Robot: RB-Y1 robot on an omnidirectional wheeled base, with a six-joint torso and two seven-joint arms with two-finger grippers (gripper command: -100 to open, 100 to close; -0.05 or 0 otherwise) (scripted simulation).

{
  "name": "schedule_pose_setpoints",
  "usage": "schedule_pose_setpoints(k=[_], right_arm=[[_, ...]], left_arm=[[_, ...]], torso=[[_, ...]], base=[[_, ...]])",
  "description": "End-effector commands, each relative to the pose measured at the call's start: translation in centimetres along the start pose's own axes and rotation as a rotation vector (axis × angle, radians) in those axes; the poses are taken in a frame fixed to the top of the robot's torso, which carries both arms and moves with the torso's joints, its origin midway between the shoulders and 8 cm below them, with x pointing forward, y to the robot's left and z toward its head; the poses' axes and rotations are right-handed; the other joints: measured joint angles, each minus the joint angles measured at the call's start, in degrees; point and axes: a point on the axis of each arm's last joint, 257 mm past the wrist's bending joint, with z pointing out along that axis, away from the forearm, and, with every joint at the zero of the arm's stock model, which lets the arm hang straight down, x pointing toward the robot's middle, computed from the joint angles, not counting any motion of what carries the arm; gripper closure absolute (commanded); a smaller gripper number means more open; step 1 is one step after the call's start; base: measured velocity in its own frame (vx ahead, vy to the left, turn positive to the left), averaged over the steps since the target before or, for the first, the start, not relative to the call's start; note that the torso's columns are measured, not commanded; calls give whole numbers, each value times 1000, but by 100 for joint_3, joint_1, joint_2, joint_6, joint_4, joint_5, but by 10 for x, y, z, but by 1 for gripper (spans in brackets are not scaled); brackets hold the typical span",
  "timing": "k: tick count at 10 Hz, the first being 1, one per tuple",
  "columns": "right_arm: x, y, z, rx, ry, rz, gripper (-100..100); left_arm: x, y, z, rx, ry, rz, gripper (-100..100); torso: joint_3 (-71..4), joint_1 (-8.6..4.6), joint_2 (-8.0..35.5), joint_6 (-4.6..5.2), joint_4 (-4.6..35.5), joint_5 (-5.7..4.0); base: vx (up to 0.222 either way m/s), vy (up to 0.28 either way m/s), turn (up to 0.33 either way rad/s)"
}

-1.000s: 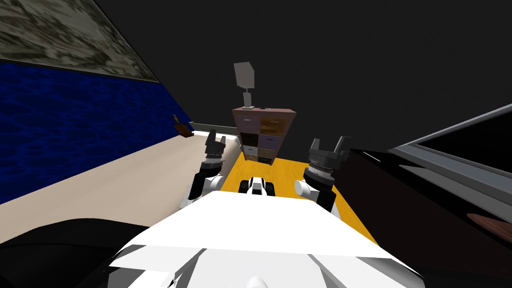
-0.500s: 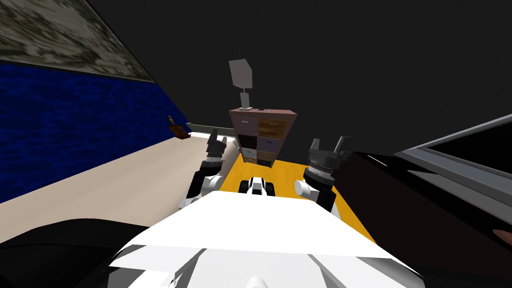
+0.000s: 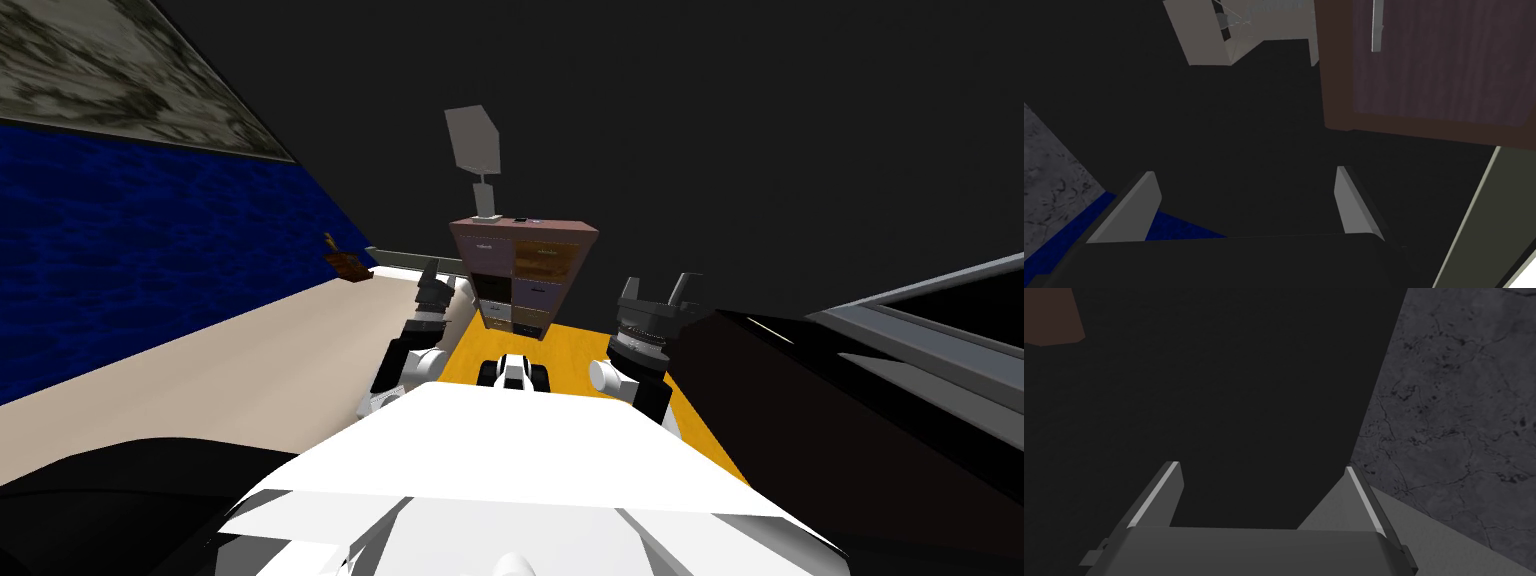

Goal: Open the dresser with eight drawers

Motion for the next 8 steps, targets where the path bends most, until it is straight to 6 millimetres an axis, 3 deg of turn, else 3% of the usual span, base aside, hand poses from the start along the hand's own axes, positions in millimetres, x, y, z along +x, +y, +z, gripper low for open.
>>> schedule_pose_setpoints(k=[1,8], right_arm=[[0,0,0,0,0,0,0],[0,0,0,0,0,0,0]], left_arm=[[0,9,2,-45,0,-24,-100],[4,33,3,-153,12,-70,-100]], torso=[[4,3,7,0,2,0],[-3,6,-5,0,-1,2]], base=[[121,-54,7],[124,-44,7]])
